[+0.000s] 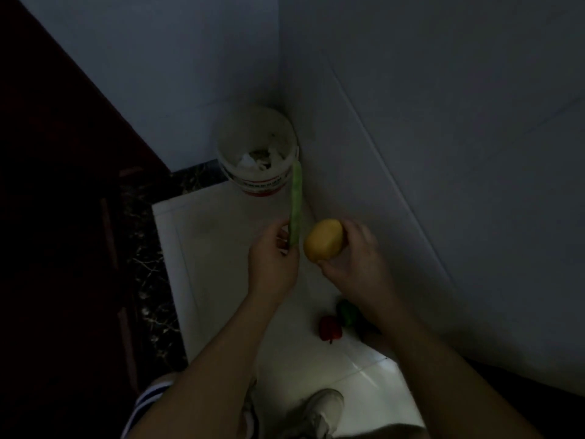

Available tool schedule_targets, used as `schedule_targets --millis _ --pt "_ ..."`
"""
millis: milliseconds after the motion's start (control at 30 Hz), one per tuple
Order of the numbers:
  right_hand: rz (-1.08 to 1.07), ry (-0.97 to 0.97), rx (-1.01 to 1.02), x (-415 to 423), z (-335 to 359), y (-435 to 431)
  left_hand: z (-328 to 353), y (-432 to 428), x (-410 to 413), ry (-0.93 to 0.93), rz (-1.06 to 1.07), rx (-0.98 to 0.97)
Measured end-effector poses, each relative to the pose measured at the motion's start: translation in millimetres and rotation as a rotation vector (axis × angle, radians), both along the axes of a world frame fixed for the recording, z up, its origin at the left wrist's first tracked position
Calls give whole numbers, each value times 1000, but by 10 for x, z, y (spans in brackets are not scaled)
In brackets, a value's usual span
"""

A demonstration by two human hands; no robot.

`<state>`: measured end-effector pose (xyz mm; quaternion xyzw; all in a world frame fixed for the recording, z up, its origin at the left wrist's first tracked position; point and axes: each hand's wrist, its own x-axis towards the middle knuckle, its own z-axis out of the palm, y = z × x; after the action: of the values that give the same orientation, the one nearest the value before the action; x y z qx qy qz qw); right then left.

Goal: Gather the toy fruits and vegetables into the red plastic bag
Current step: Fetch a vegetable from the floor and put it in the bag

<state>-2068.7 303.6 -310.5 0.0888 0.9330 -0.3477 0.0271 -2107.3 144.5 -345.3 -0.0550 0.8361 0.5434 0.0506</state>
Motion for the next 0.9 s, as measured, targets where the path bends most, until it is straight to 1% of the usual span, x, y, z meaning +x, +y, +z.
schedule_targets --millis 200,333,467,667,900 --pt "44 103 -2 -145 1360 -212 1530 -241 -102 95 -12 32" --pt "86 167 39 -212 2255 -333 2419 -456 -170 220 -29 -29" --pt "82 215 63 -252 3030 -470 3238 -659 -206 312 -32 -71" --pt "69 285 70 -211 3966 -684 4168 -911 -206 361 -75 -56" --pt "51 400 70 -97 4647 -934 4877 -1159 -56 431 -111 -61"
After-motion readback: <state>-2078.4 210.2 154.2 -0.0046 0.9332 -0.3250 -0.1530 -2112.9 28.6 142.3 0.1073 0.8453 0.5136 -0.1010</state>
